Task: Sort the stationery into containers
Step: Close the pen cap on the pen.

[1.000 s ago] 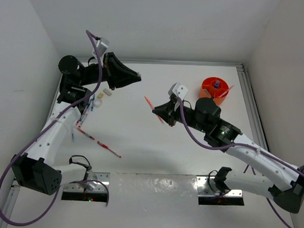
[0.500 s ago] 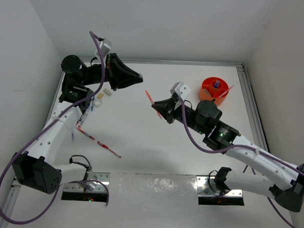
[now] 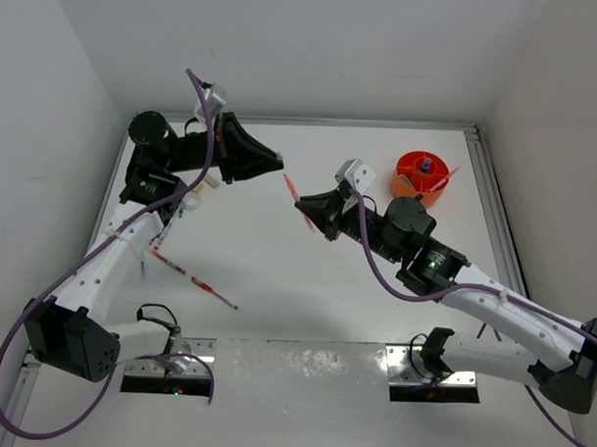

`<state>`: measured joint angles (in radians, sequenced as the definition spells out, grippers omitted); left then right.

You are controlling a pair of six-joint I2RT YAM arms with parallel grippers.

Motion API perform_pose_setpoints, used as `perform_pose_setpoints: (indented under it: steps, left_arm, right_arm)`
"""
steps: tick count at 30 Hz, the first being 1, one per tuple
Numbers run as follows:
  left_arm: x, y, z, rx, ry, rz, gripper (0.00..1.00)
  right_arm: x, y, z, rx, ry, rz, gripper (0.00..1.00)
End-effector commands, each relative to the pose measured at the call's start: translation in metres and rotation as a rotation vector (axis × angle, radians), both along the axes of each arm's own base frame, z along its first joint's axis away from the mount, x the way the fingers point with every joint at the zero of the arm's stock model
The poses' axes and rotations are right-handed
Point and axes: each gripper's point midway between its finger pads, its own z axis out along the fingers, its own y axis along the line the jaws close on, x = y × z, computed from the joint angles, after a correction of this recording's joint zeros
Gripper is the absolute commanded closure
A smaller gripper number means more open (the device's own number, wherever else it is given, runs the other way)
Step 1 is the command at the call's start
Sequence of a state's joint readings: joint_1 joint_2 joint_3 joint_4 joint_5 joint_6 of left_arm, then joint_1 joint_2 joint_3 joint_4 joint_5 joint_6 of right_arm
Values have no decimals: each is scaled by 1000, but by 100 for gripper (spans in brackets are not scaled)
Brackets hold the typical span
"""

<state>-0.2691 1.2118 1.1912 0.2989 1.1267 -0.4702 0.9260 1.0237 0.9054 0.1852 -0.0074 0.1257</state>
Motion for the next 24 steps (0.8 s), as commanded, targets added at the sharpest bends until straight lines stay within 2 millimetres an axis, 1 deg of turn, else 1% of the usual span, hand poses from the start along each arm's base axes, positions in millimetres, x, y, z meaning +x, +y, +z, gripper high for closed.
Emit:
perform_pose_setpoints:
  steps: [1,2,14,16,24]
  left_arm:
    - [-12,0,10,-6,-66,-10,100]
    - [-13,0,10,-4,-67,-11,100]
    - [-18,0,11,-4,-86,-22,100]
    - [-17,0,10,-3,-80,-21,100]
    - [-19,-1,10,-3,-84,-25,100]
  right_arm:
    - [-2,3,30,82,-45,6,100]
    - [1,2,31,85,-43,-15,100]
    - [4,-1,18,52,-19,-44,100]
    - [4,0,22,58,-25,-44,100]
    - [5,4,24,49,-36,-36,100]
